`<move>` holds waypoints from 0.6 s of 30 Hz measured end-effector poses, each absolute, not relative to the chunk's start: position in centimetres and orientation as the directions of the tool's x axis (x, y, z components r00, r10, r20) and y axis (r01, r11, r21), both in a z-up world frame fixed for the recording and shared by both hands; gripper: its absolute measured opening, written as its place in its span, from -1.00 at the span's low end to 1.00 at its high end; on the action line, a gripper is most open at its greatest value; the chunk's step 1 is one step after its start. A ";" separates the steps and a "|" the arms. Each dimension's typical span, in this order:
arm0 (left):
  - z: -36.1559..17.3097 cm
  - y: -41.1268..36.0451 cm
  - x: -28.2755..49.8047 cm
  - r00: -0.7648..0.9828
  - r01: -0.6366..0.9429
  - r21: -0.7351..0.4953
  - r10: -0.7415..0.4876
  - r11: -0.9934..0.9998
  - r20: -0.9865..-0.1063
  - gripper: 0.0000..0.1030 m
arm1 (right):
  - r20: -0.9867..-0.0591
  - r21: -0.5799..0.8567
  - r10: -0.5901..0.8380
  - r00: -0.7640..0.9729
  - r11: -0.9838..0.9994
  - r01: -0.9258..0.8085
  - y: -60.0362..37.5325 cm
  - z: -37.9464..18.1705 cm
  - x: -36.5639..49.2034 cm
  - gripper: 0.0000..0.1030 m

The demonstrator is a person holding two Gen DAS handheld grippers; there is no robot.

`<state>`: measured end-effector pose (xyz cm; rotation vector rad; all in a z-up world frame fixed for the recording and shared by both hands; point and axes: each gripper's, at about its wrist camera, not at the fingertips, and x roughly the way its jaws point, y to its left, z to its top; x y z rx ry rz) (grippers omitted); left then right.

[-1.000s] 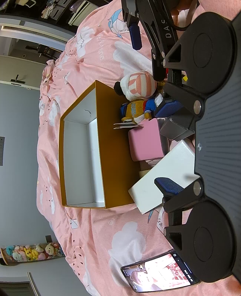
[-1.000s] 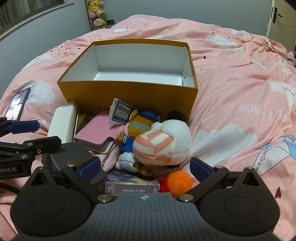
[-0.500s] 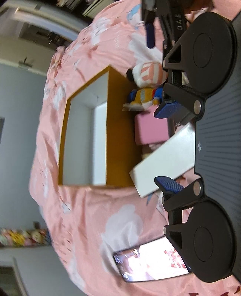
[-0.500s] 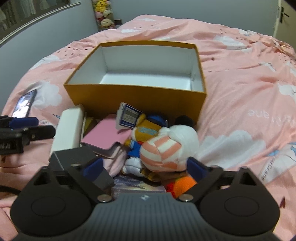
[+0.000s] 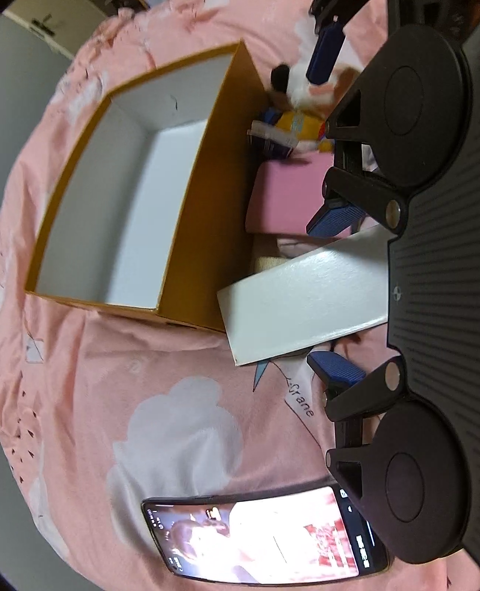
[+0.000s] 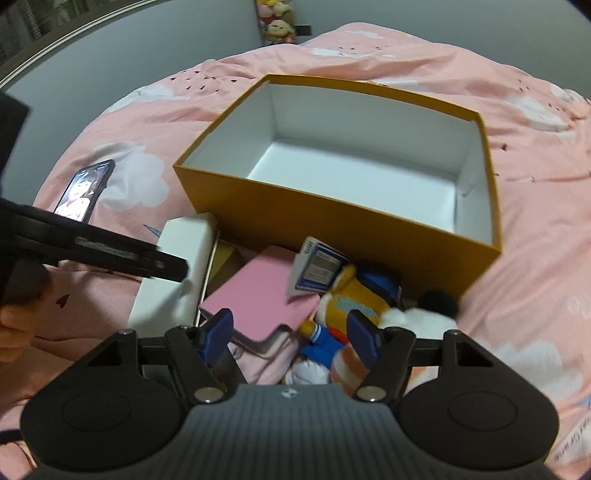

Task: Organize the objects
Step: 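Grasp the white rectangular box with the left tool while the right tool reaches into the pile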

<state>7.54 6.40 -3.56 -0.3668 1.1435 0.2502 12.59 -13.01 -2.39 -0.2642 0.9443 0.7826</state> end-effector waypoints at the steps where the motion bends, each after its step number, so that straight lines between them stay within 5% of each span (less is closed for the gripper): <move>1: -3.9 6.3 7.8 0.387 -0.392 -0.150 0.015 0.908 -0.922 0.61 | -0.805 0.124 0.487 0.338 0.696 -0.707 -12.9 -2.5 12.8 0.35; 18: -5.1 7.3 6.7 0.392 -0.420 -0.177 0.003 0.890 -0.920 0.45 | -0.805 0.138 0.512 0.301 0.655 -0.743 -10.7 -3.2 14.6 0.37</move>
